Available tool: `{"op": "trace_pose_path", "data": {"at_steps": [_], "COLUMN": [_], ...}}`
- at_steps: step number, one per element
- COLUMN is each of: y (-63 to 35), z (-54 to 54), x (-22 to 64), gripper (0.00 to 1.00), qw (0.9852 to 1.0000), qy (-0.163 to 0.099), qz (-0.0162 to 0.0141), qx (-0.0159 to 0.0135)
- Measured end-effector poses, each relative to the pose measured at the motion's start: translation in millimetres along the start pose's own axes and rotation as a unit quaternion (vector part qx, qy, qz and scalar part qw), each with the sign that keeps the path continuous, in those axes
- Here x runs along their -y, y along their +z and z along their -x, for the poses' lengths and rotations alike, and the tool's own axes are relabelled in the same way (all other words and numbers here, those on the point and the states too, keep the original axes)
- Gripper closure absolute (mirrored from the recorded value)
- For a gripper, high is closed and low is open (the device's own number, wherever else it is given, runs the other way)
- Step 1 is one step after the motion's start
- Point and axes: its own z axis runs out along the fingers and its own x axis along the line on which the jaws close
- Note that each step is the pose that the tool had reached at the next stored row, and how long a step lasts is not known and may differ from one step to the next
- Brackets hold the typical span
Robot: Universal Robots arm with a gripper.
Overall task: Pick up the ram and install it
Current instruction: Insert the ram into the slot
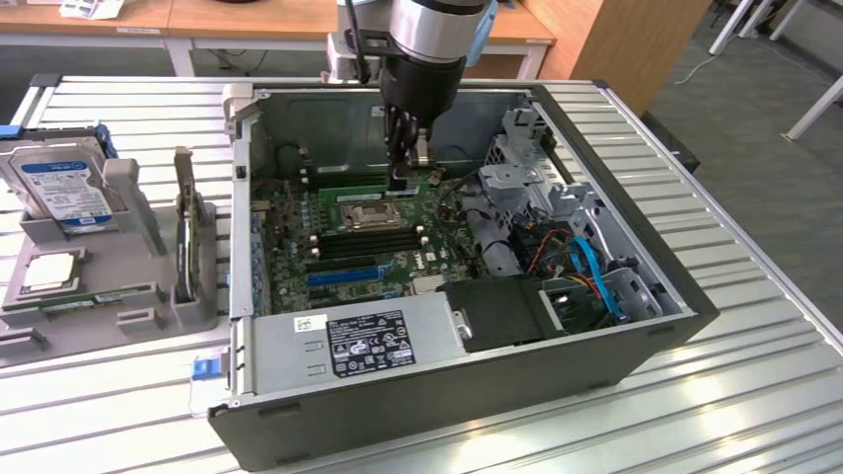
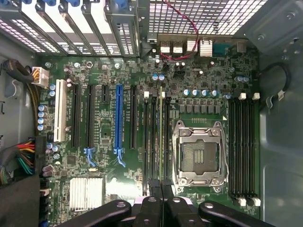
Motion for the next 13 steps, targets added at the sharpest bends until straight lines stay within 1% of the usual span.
{"op": "trace_pose_path", "data": {"at_steps": [13], "y": [14.5], "z": [-0.4], "x": [0.9], "gripper": [0.89], "qw": [1.0000], "qy": [0.000], "qz": [0.0000], "qx": [0.0000]}}
